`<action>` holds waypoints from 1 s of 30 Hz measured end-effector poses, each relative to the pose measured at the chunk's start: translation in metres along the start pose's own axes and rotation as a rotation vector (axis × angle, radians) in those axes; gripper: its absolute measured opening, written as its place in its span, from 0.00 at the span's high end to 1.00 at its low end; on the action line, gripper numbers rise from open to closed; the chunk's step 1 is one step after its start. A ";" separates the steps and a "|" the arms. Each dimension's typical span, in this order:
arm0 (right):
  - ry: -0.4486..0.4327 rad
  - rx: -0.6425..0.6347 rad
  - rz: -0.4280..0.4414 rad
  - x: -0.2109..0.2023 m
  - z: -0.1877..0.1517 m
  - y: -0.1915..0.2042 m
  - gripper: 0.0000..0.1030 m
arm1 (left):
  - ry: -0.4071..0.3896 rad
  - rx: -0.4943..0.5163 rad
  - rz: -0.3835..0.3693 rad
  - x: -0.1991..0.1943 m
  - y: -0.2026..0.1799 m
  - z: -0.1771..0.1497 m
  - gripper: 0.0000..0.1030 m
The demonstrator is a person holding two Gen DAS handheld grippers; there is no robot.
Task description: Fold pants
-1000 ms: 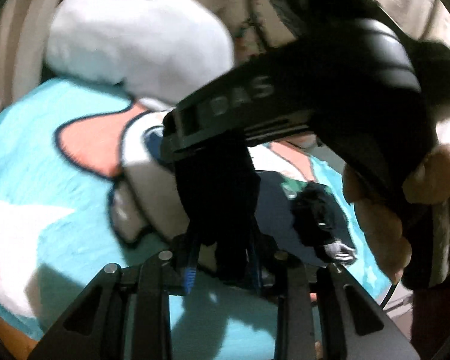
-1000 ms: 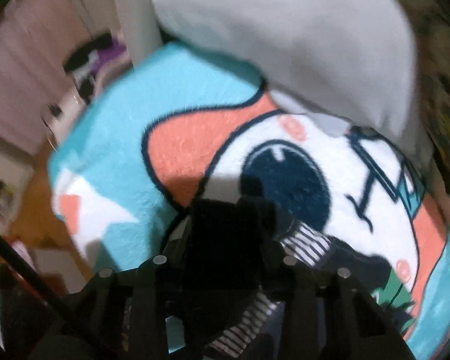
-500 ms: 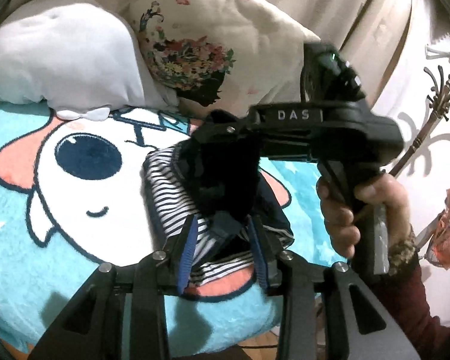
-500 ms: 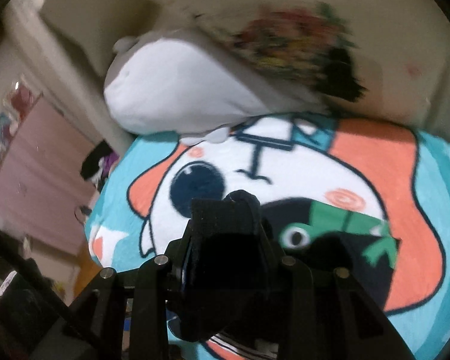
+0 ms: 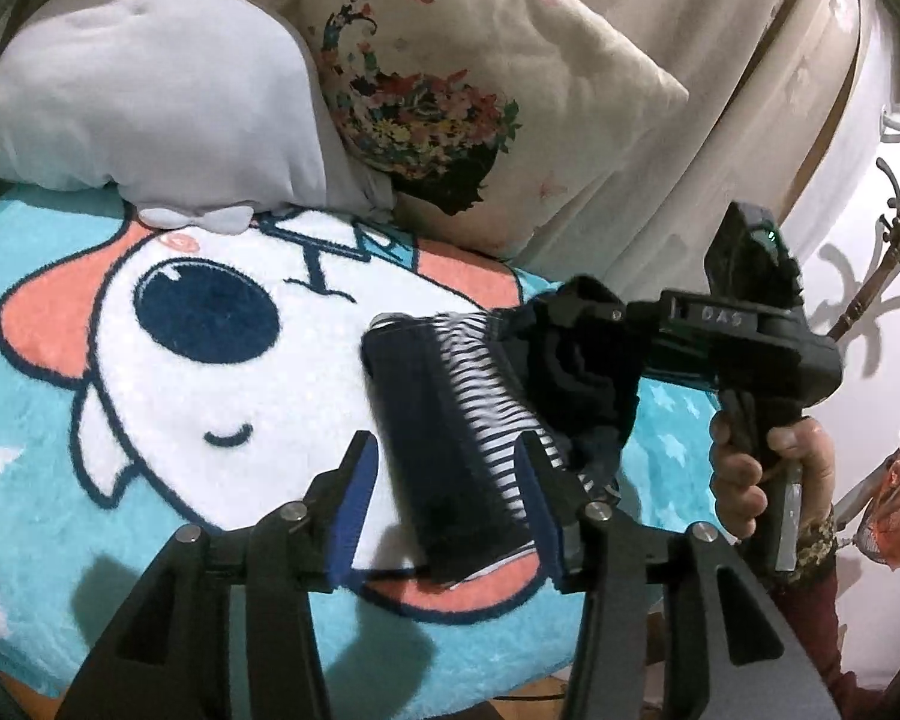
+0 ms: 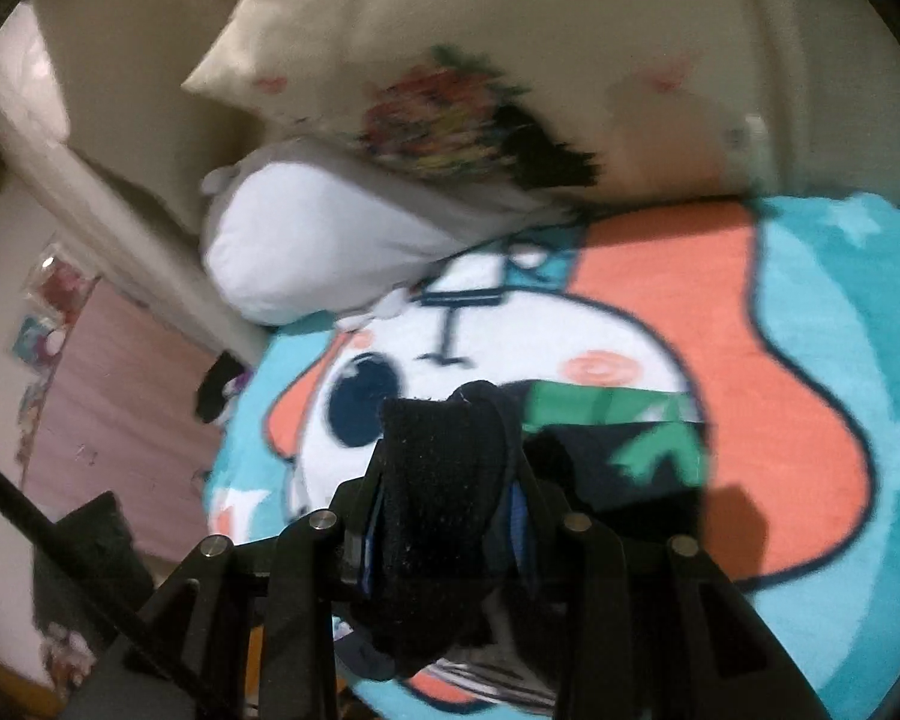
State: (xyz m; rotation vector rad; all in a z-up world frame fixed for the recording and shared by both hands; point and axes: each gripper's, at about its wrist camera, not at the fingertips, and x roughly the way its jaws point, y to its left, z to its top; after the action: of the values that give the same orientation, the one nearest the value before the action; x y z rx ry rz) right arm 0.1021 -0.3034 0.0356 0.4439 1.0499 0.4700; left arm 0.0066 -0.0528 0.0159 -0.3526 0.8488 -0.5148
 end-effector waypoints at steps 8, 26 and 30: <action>-0.056 0.046 -0.214 0.002 -0.018 -0.034 0.43 | 0.042 0.030 0.001 0.015 -0.014 0.003 0.55; -0.195 0.303 0.073 -0.016 -0.071 -0.068 0.47 | 0.172 0.140 -0.010 0.060 -0.044 -0.001 0.51; -0.277 0.257 -0.004 -0.047 -0.076 -0.068 0.31 | 0.107 0.064 -0.050 0.041 -0.024 0.020 0.30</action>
State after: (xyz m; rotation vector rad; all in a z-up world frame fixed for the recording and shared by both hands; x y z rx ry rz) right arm 0.0249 -0.3762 -0.0015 0.7140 0.8447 0.2604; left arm 0.0379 -0.0942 0.0146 -0.2900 0.9266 -0.6101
